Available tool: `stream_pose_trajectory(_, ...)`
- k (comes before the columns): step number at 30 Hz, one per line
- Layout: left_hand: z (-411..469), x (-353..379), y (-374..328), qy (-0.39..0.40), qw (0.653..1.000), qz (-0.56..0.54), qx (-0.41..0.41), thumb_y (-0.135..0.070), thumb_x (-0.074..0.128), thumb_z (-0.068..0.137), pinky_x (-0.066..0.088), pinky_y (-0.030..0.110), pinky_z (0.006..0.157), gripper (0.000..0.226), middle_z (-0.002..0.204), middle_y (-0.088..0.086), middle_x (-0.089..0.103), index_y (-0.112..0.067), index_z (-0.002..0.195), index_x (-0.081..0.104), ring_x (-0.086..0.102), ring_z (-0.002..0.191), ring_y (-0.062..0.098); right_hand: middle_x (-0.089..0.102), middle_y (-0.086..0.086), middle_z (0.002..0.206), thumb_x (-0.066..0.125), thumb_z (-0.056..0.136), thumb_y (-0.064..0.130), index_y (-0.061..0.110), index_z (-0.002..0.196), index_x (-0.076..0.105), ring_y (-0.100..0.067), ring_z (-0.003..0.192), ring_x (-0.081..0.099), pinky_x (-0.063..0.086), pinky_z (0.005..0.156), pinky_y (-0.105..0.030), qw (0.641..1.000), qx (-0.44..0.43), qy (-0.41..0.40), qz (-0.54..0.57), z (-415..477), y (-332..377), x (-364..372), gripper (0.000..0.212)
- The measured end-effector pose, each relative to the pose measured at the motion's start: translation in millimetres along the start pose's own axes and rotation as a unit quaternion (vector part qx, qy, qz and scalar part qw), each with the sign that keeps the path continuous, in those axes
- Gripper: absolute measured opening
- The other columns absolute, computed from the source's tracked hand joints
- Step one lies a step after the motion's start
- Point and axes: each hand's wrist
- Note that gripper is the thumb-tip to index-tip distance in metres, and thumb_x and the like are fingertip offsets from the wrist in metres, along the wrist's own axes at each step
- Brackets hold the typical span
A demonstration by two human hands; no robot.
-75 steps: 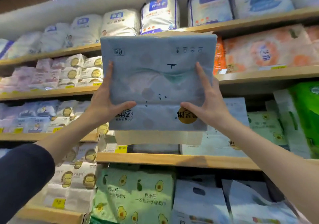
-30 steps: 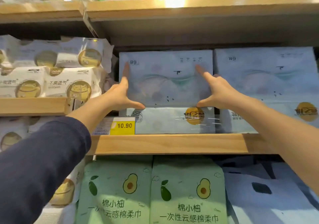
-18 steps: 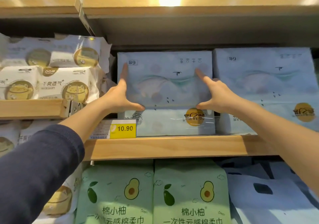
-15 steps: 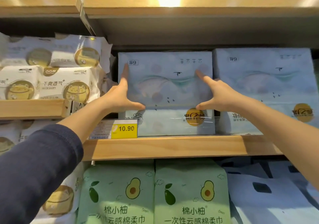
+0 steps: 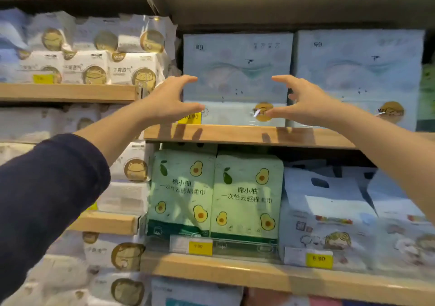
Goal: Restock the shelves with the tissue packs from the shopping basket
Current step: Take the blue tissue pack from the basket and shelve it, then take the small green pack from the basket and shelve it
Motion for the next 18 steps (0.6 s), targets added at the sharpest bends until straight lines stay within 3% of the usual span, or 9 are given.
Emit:
stream_pose_trajectory(4, -60.2, 0.5, -8.6, 0.028, 0.997, -0.061, -0.035, -0.031, 0.063, 0.084, 0.034, 0.036, 0.106, 0.065, 0.149, 0.004, 0.033, -0.020, 0.141, 0.033, 0.035, 0.134, 0.024, 0.033, -0.007, 0.145, 0.069, 0.077, 0.030, 0.025, 0.140, 0.029, -0.029, 0.121, 0.046, 0.039, 0.097, -0.038, 0.998, -0.020, 0.027, 0.047, -49.3, 19.1, 11.8, 0.075)
stream_pose_trajectory(7, -110.9, -0.5, -6.6, 0.048, 0.993, -0.076, -0.071, -0.030, 0.064, 0.083, 0.036, 0.042, 0.107, 0.064, 0.146, 0.004, 0.037, -0.018, 0.140, 0.036, 0.039, 0.131, 0.022, 0.032, -0.007, 0.146, 0.067, 0.078, 0.029, 0.023, 0.141, 0.028, -0.025, 0.127, 0.039, 0.032, 0.104, -0.036, 0.993, -0.028, 0.079, 0.083, -89.5, 33.4, 29.1, 0.074)
stream_pose_trajectory(9, -145.2, -1.4, -2.7, 0.053, 0.991, -0.077, -0.094, -0.029, 0.065, 0.083, 0.036, 0.038, 0.107, 0.066, 0.144, 0.001, 0.038, -0.017, 0.140, 0.035, 0.039, 0.130, 0.018, 0.030, -0.008, 0.147, 0.067, 0.079, 0.028, 0.023, 0.141, 0.027, -0.025, 0.132, 0.033, 0.030, 0.106, -0.037, 0.988, -0.023, 0.108, 0.111, -113.7, 43.6, 45.8, 0.075)
stream_pose_trajectory(14, -233.7, 1.3, 17.3, 0.094, 0.978, -0.088, -0.163, -0.030, 0.066, 0.082, 0.036, 0.028, 0.100, 0.071, 0.151, 0.002, 0.029, -0.021, 0.142, 0.030, 0.033, 0.134, 0.020, 0.033, -0.009, 0.146, 0.069, 0.076, 0.029, 0.024, 0.140, 0.028, -0.026, 0.131, 0.036, 0.033, 0.105, -0.039, 0.973, 0.002, 0.166, 0.161, -172.6, 68.0, 103.5, 0.076)
stream_pose_trajectory(18, -314.1, 13.1, 53.7, 0.131, 0.966, -0.088, -0.206, -0.034, 0.067, 0.080, 0.036, 0.030, 0.097, 0.073, 0.150, -0.001, 0.030, -0.026, 0.142, 0.029, 0.035, 0.133, 0.019, 0.032, -0.007, 0.147, 0.069, 0.077, 0.028, 0.023, 0.140, 0.028, -0.025, 0.132, 0.035, 0.032, 0.106, -0.038, 0.950, 0.017, 0.228, 0.213, -236.5, 84.3, 164.1, 0.075)
Point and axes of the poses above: each hand's wrist, its own z-axis towards the middle knuckle, its own x-axis out of the palm, y = z × x
